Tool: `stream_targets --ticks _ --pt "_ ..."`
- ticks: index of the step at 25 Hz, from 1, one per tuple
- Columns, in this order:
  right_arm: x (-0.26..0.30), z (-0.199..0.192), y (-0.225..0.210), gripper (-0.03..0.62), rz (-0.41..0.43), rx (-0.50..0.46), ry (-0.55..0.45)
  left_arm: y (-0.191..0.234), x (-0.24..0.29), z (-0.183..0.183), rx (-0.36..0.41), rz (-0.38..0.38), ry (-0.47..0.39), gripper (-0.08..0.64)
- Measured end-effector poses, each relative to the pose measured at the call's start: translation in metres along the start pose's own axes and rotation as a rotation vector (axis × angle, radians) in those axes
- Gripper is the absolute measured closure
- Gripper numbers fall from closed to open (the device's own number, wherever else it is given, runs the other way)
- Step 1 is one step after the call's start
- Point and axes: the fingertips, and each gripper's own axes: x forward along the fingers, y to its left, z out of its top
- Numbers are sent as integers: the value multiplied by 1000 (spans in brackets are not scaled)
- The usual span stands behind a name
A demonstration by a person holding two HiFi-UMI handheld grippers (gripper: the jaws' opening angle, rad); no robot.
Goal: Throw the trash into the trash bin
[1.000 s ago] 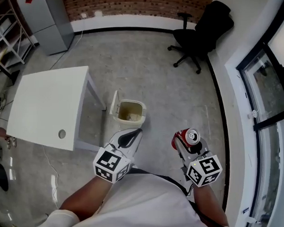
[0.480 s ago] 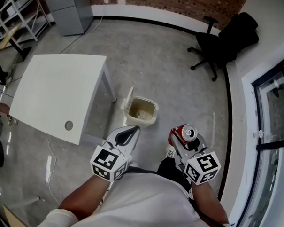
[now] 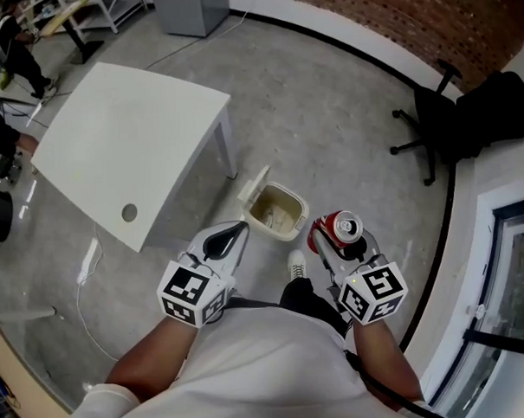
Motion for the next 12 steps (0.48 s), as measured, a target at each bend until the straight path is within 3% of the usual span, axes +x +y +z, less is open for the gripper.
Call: stream_targets --ticks 5,12 --pt "32 15 -31 416 150 -33 15 11 35 7 -68 128 -11 552" --pt "58 15 -77 417 286 -49 48 8 82 20 -77 245 -2 551"
